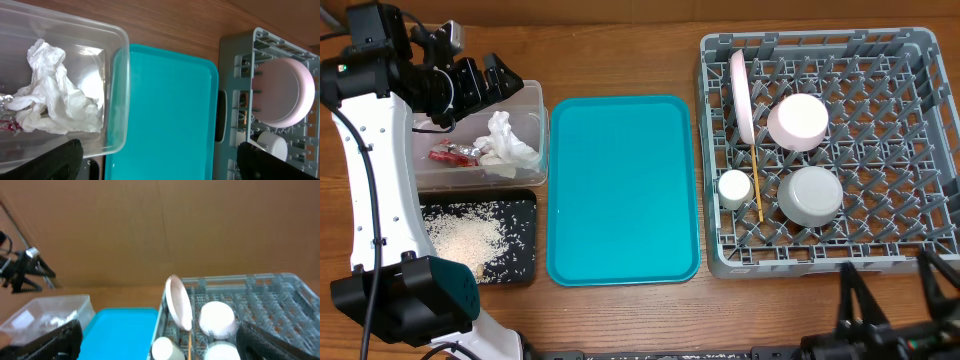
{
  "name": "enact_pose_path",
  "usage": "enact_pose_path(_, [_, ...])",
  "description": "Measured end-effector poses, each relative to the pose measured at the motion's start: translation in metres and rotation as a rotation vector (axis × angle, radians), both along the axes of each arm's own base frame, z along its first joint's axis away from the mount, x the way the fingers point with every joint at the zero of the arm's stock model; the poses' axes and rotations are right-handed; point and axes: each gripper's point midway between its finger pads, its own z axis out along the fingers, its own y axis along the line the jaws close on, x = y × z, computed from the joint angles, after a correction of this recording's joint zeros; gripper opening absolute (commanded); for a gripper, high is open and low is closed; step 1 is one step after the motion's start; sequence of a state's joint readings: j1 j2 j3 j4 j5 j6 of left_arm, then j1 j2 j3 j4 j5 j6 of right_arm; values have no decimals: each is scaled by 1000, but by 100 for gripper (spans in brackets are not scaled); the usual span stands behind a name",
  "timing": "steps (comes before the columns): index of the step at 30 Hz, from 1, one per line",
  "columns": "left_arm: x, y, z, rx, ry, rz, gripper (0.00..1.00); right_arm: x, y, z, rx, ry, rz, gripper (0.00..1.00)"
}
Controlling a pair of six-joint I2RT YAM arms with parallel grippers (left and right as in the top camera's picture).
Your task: Sort waste into correct bins and load items into the dishwasher
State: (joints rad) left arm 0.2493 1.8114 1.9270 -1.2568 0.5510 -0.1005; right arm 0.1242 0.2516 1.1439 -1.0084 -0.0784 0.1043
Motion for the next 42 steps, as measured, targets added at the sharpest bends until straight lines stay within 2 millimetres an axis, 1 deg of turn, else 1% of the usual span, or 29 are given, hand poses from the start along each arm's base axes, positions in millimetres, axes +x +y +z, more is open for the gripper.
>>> enact_pose_path(5, [0,0,0,-2,-1,-1,100,36,14,-40,12,-86,53,100])
enact_pose_path(7, [0,0,0,-2,-1,-1,100,48,19,-51,16,-133,74,100])
enact_pose_path(8, [0,0,0,-3,0,-1,100,55,22,-60,18,-149,91,100])
enact_pose_path(10, [0,0,0,-3,0,-1,100,66,27,-65,23,-221,112,100])
enact_pose_path(13, [0,0,0,-3,0,-1,100,83,35,-83,24,-283,142,100])
enact_pose_path(17, [0,0,0,-3,-1,-1,100,95,40,-100,27,-374,163,100])
enact_pose_path(21, [0,0,0,-3,0,-1,100,101,40,-116,29,-428,159,100])
enact_pose_path(25, [0,0,0,-3,0,-1,100,108,37,-133,31,-396,135,100])
enact_pose_path(29, [0,-1,0,-3,0,-1,100,117,31,-155,29,-306,93,100])
enact_pose_path(33, [0,0,0,-3,0,-1,100,125,25,-188,20,-170,52,100])
enact_pose_path(37, [0,0,0,-3,0,-1,100,128,20,-219,6,-40,26,100])
enact_pose_path(42, [0,0,0,-3,0,-1,100,129,14,-221,4,-36,-10,100])
